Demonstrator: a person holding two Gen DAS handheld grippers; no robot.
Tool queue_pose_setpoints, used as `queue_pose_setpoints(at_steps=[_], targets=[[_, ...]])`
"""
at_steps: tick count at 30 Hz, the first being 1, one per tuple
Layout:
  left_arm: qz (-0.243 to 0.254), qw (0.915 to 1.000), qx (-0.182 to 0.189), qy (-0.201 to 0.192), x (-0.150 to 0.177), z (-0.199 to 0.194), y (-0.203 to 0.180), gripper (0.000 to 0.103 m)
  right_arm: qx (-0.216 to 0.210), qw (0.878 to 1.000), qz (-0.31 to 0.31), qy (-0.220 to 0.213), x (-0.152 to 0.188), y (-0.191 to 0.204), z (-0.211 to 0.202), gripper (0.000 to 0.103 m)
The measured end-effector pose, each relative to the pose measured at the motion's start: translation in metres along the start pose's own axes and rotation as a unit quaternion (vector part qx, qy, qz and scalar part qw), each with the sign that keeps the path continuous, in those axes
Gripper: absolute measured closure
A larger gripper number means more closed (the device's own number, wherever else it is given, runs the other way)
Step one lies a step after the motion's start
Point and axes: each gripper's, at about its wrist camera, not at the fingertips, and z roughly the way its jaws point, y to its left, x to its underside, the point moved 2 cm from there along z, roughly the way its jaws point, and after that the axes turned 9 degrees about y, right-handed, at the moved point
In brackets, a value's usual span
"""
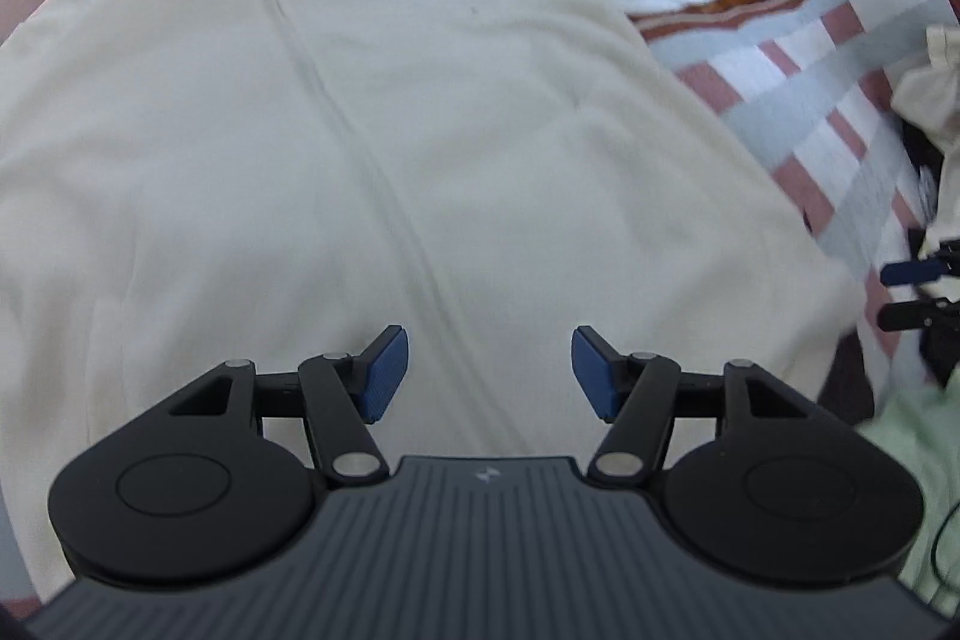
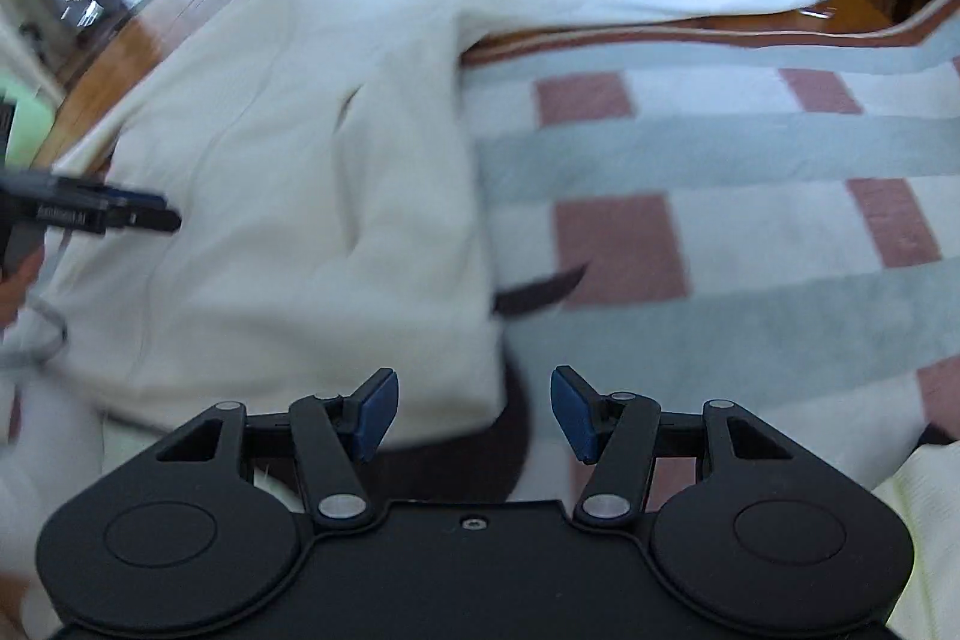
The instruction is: Fold clothes
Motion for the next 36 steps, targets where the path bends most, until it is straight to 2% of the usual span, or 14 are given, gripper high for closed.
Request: queue_pose_setpoints(at_steps=[2,5,6,7,8,10,14,17,21,24,26,30,34,36], targets=[[0.013,0.9999,-0.005,-0.008,0.009,-0.004,-0.006,0.043,0.025,0.999,-0.023,0.008,0.001,0.009,0.013,0.042],[0.052,0.9984,0.018,-0.014,0.014,-0.005,-0.024,0.043,0.087,0.995,-0.043,-0.007,0.004,0.020,0.024,0.043],[0.072,0.9968,0.028,-0.017,0.014,-0.005,-0.032,0.043,0.101,0.994,-0.044,-0.028,0.004,0.023,0.023,0.054],[0.090,0.9951,0.036,-0.020,0.015,-0.004,-0.039,0.042,0.101,0.992,-0.048,-0.055,0.004,0.025,0.020,0.072],[0.104,0.9937,0.037,-0.020,0.017,-0.002,-0.042,0.042,0.102,0.990,-0.056,-0.080,0.005,0.028,0.014,0.097],[0.125,0.9914,0.037,-0.018,0.019,0.001,-0.046,0.042,0.114,0.984,-0.078,-0.116,0.008,0.040,-0.002,0.099],[0.084,0.9957,0.036,0.009,0.027,-0.002,-0.017,0.042,0.119,0.977,-0.093,-0.152,0.027,0.060,-0.048,0.100],[0.066,0.9958,0.018,0.060,0.044,0.000,0.006,0.042,0.159,0.979,-0.083,-0.097,0.051,0.039,-0.032,0.101],[0.033,0.9958,0.018,0.083,0.062,-0.018,0.034,0.042,0.150,0.983,-0.070,-0.077,0.050,0.045,-0.008,0.100],[0.001,0.9976,-0.004,0.069,0.079,-0.042,0.059,0.041,0.174,0.977,-0.107,-0.061,0.044,0.056,-0.002,0.100],[-0.032,0.9974,-0.031,0.057,0.090,-0.058,0.079,0.041,0.170,0.981,-0.070,-0.059,0.040,0.042,-0.004,0.100],[-0.126,0.9856,-0.100,0.052,0.114,-0.082,0.124,0.035,0.147,0.987,-0.033,-0.060,0.040,0.028,-0.005,0.100],[-0.234,0.9656,-0.093,0.066,0.138,-0.089,0.163,0.034,0.139,0.988,-0.026,-0.066,0.039,0.032,-0.005,0.100],[-0.239,0.9668,-0.079,0.046,0.140,-0.094,0.162,0.036,0.136,0.988,-0.022,-0.068,0.038,0.031,-0.006,0.100]])
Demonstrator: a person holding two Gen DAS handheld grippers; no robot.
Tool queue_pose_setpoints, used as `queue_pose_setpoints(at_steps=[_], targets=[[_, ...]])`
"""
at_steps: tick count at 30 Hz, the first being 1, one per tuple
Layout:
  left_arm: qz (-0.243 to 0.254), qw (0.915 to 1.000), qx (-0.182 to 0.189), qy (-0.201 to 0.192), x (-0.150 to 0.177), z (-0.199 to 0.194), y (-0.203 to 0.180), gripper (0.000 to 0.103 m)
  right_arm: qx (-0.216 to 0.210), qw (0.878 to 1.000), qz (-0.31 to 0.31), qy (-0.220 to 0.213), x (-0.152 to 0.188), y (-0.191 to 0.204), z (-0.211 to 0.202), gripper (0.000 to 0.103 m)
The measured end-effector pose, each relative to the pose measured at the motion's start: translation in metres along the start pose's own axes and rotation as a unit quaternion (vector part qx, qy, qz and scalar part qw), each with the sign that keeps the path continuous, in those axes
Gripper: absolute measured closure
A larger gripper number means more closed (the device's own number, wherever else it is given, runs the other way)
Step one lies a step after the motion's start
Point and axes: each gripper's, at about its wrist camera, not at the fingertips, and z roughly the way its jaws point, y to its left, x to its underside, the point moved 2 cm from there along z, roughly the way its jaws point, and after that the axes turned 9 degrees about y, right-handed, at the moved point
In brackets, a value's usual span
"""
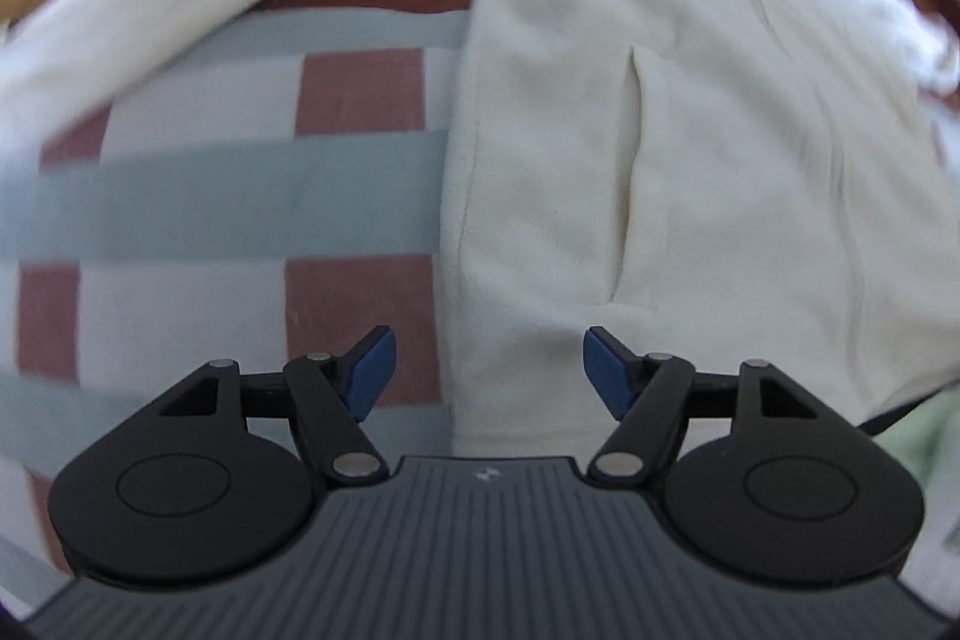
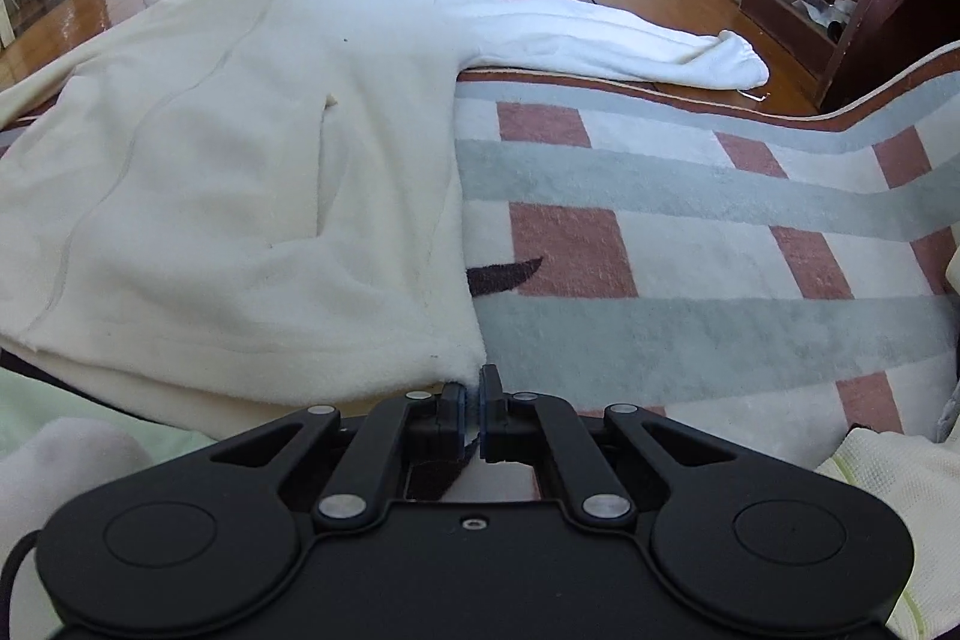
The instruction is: Fold clothes
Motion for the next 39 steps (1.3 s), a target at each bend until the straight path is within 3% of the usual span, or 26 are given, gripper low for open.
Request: queue_pose_setpoints(at_steps=[3,7,11,14,17,18,19,20,21,22,25,27,30,32,34,37,39], targets=[[0.027,0.9990,0.009,-0.035,0.003,-0.008,-0.012,0.034,-0.005,1.000,0.010,-0.001,-0.001,-0.003,-0.001,0.100],[0.080,0.9932,-0.083,0.017,0.005,0.023,-0.035,0.029,-0.007,1.000,0.012,-0.012,0.000,-0.002,-0.008,0.100],[0.036,0.9909,-0.128,0.021,-0.002,0.041,-0.021,0.016,-0.015,0.999,0.024,-0.018,0.003,-0.006,-0.011,0.100],[-0.019,0.9938,-0.105,0.033,-0.002,0.046,0.000,0.008,-0.012,0.999,0.028,-0.017,-0.001,-0.005,-0.009,0.100],[-0.069,0.9952,-0.043,0.055,0.004,0.055,0.015,0.004,-0.008,0.999,0.030,-0.017,-0.002,-0.003,-0.006,0.099],[-0.066,0.9958,-0.041,0.049,0.004,0.054,0.015,0.006,-0.008,0.999,0.032,-0.015,-0.002,-0.003,-0.005,0.099],[-0.060,0.9965,-0.041,0.040,0.004,0.052,0.013,0.024,-0.009,0.999,0.037,-0.014,-0.001,-0.003,-0.003,0.099],[-0.046,0.9978,-0.040,0.025,0.004,0.047,0.009,0.066,-0.010,0.999,0.040,-0.013,0.001,-0.004,-0.001,0.099],[-0.028,0.9992,-0.025,0.017,0.004,0.044,0.003,0.094,-0.011,0.999,0.044,-0.012,0.002,-0.005,0.001,0.099],[-0.011,0.9998,-0.017,0.009,0.005,0.041,-0.003,0.099,-0.012,0.999,0.048,-0.011,0.003,-0.006,0.003,0.099],[0.028,0.9971,-0.061,-0.035,0.009,0.028,-0.021,0.099,-0.006,0.999,0.045,-0.020,0.003,-0.005,0.004,0.099],[0.034,0.9925,-0.080,-0.086,0.013,0.005,-0.022,0.099,0.008,0.997,0.031,-0.064,-0.001,-0.003,-0.017,0.100],[0.006,0.9924,-0.049,-0.113,0.023,-0.027,-0.009,0.099,-0.011,0.988,0.026,-0.151,-0.004,-0.004,-0.069,0.101],[0.039,0.9954,-0.068,-0.055,0.033,-0.006,-0.013,0.100,0.010,0.988,-0.008,-0.156,0.002,0.000,-0.079,0.101],[0.066,0.9939,-0.087,0.013,0.035,0.027,-0.016,0.100,0.062,0.990,-0.065,-0.104,0.012,0.011,-0.054,0.101],[0.072,0.9906,-0.103,0.054,0.025,0.049,-0.018,0.100,0.073,0.994,-0.048,-0.060,0.020,0.013,-0.026,0.101],[0.086,0.9882,-0.113,0.058,0.027,0.049,-0.023,0.100,0.072,0.995,-0.032,-0.055,0.021,0.007,-0.022,0.101]])
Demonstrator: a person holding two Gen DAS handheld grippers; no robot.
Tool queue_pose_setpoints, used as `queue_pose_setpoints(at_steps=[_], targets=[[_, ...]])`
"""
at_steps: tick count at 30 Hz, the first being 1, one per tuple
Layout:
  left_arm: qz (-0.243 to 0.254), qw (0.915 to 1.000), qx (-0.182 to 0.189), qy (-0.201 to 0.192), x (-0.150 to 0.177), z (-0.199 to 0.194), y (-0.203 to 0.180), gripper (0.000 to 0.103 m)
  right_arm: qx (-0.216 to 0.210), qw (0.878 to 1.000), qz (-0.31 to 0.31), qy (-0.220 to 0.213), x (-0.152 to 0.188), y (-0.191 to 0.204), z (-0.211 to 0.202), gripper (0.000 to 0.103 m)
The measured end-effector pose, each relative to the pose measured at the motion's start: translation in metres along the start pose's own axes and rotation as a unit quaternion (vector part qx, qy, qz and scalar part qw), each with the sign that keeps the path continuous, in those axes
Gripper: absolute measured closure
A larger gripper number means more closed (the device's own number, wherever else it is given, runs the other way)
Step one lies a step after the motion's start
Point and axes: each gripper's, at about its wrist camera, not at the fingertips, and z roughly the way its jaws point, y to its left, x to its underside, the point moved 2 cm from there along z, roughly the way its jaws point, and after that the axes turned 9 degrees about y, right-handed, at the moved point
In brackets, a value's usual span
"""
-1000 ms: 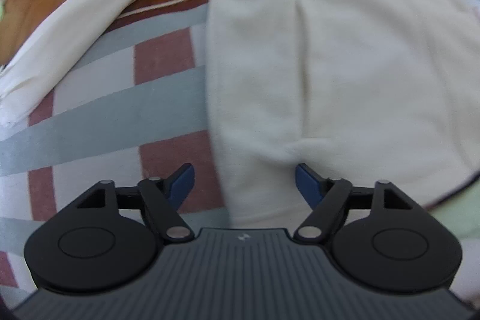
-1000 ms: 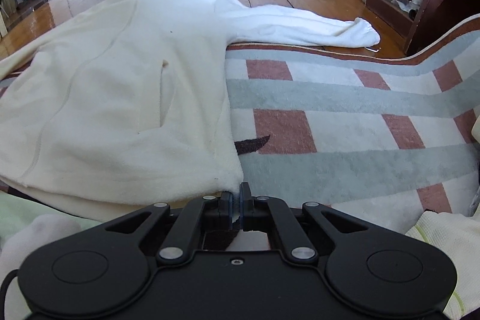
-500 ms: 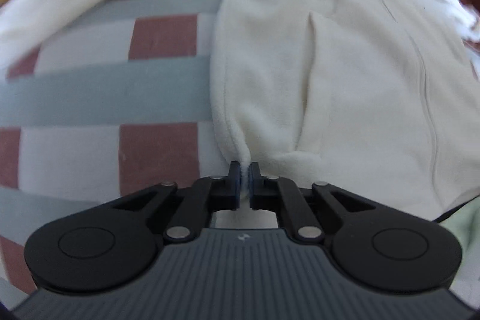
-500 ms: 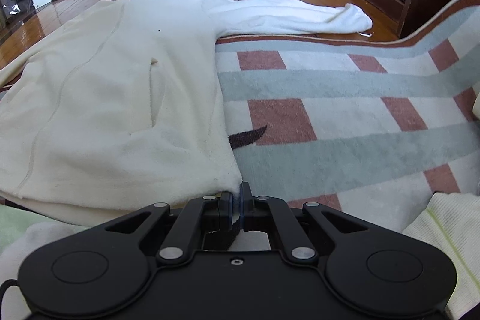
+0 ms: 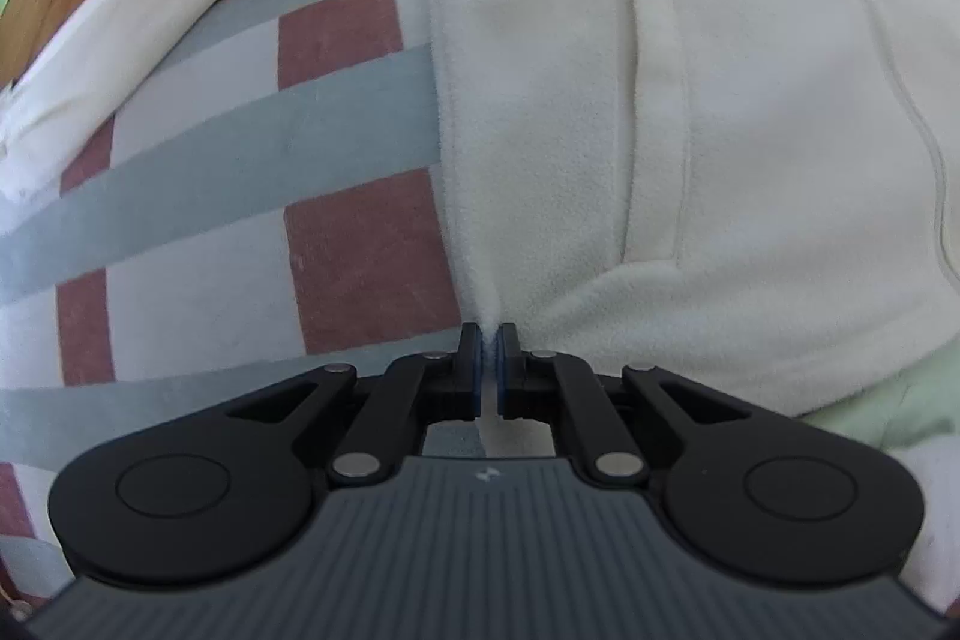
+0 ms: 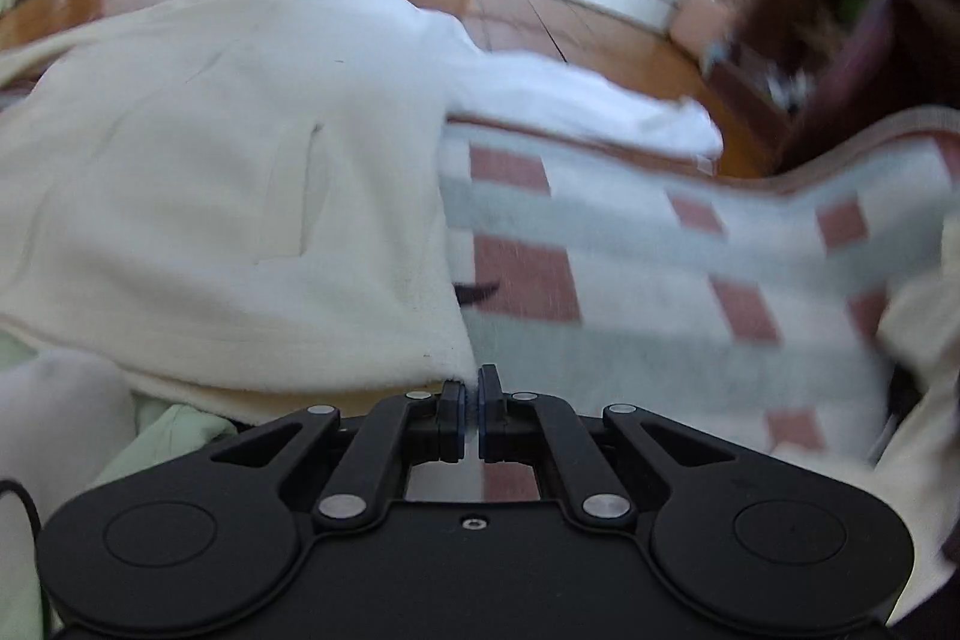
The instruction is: Fold clothes
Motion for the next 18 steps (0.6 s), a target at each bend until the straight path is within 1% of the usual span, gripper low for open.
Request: queue_pose_setpoints(at_steps=[3,7,13,15,16,18], targets=[[0.011,0.9999,-0.013,0.003,0.004,0.002,-0.004,0.099,-0.004,1.000,0.001,0.004,0.002,-0.005,0.001,0.100],[-0.001,0.9999,-0.013,0.003,0.005,-0.003,-0.002,0.099,-0.008,1.000,0.003,0.017,0.006,-0.005,0.008,0.100],[-0.013,0.9997,-0.021,-0.001,0.017,-0.012,0.001,0.098,-0.003,1.000,0.005,0.015,0.003,-0.004,0.004,0.099],[-0.022,0.9995,-0.024,0.000,0.017,-0.012,0.005,0.098,-0.002,1.000,0.010,0.020,0.003,-0.005,0.006,0.095],[-0.027,0.9994,-0.022,-0.001,0.017,-0.012,0.007,0.095,-0.001,1.000,0.013,0.023,0.002,-0.006,0.007,0.094],[-0.039,0.9990,-0.021,-0.005,0.018,-0.014,0.011,0.093,-0.006,0.999,0.025,0.035,0.002,-0.007,0.010,0.092]])
